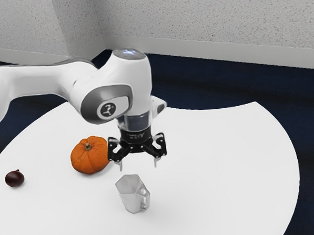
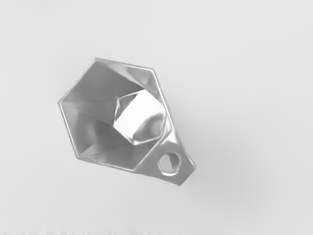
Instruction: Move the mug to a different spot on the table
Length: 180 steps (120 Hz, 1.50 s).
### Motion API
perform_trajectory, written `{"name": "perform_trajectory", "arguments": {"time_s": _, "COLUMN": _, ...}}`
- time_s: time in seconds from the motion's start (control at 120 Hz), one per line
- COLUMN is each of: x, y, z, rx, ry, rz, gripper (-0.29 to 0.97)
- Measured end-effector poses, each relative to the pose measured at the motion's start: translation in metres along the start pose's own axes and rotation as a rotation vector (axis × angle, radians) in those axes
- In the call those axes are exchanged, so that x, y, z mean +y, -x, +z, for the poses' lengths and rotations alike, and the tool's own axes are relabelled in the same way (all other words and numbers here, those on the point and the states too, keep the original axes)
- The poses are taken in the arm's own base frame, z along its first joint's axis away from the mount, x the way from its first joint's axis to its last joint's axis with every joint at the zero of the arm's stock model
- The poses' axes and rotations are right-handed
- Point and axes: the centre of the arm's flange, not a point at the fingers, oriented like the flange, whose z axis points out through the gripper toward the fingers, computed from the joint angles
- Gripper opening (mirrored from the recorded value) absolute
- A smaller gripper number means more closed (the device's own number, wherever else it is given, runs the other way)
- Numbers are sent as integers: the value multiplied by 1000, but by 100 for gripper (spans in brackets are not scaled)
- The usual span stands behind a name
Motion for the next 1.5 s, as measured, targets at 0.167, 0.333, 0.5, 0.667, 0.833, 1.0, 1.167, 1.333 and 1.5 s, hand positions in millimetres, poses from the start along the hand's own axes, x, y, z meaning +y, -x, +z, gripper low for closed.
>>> {"name": "perform_trajectory", "arguments": {"time_s": 0.167, "x": -1, "y": 11, "z": 17, "rx": 13, "ry": 10, "rz": -176, "gripper": 68}}
{"name": "perform_trajectory", "arguments": {"time_s": 0.333, "x": 12, "y": 49, "z": 32, "rx": 5, "ry": 2, "rz": -286, "gripper": 68}}
{"name": "perform_trajectory", "arguments": {"time_s": 0.5, "x": 14, "y": 37, "z": 52, "rx": -35, "ry": -8, "rz": -448, "gripper": 68}}
{"name": "perform_trajectory", "arguments": {"time_s": 0.667, "x": 18, "y": 4, "z": 90, "rx": -77, "ry": -13, "rz": -602, "gripper": 67}}
{"name": "perform_trajectory", "arguments": {"time_s": 0.833, "x": 26, "y": -1, "z": 113, "rx": -94, "ry": -4, "rz": -686, "gripper": 56}}
{"name": "perform_trajectory", "arguments": {"time_s": 1.0, "x": 26, "y": -9, "z": 124, "rx": -100, "ry": 6, "rz": -764, "gripper": 48}}
{"name": "perform_trajectory", "arguments": {"time_s": 1.167, "x": 23, "y": -16, "z": 136, "rx": -106, "ry": -4, "rz": -825, "gripper": 44}}
{"name": "perform_trajectory", "arguments": {"time_s": 1.333, "x": 19, "y": -22, "z": 148, "rx": -112, "ry": -23, "rz": -867, "gripper": 41}}
{"name": "perform_trajectory", "arguments": {"time_s": 1.5, "x": 13, "y": -33, "z": 154, "rx": -114, "ry": -32, "rz": -904, "gripper": 32}}
